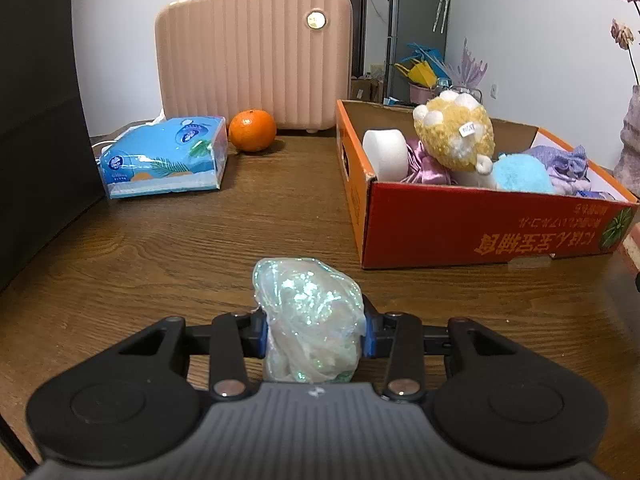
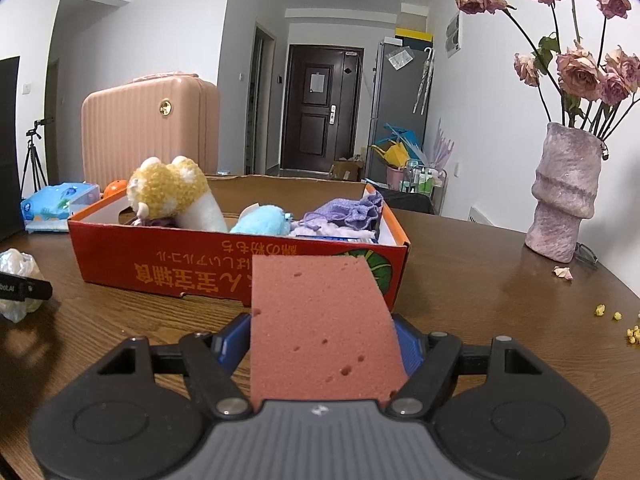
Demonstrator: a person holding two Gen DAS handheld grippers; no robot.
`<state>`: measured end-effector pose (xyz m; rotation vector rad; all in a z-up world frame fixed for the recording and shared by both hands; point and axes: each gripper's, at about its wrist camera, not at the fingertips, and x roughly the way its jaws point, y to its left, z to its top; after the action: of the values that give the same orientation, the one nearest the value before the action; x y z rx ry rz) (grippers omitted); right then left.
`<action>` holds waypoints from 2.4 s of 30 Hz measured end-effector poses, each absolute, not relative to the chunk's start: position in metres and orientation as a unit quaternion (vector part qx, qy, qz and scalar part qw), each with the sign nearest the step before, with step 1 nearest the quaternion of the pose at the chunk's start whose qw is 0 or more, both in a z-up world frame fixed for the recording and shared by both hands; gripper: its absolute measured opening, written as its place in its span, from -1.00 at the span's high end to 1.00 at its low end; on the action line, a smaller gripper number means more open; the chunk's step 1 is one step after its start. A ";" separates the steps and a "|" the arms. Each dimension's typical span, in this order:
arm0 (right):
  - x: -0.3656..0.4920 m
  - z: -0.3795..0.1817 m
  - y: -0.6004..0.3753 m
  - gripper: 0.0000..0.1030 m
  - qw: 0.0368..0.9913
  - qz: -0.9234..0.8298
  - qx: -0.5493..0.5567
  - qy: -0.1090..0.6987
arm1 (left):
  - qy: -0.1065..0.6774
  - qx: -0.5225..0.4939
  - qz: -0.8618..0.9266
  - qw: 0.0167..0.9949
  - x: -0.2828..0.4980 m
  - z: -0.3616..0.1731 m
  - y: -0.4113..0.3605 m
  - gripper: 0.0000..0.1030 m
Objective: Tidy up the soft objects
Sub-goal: 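Lift pink sponge with right tool while left tool grasps clear plastic bundle, then carry pink sponge in right tool and plastic bundle in left tool over box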
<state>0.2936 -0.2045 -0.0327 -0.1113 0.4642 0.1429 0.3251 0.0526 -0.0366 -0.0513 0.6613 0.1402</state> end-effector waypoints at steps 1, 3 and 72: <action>0.293 -0.032 -0.204 -0.41 0.969 0.070 -0.055 0.229 | 0.322 -0.026 0.070 0.944 0.324 -0.036 0.053 0.22; 0.292 -0.031 -0.204 -0.41 0.970 0.069 -0.054 0.226 | 0.317 -0.027 0.072 0.945 0.323 -0.034 0.053 0.22; 0.280 0.019 -0.178 -0.41 0.990 0.079 0.006 0.117 | 0.149 -0.044 0.021 0.988 0.289 0.047 -0.027 0.25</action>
<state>0.2798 -0.1780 0.0188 0.0115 0.2340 0.1594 0.2891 -0.0272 0.0474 -0.0878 0.2987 0.0423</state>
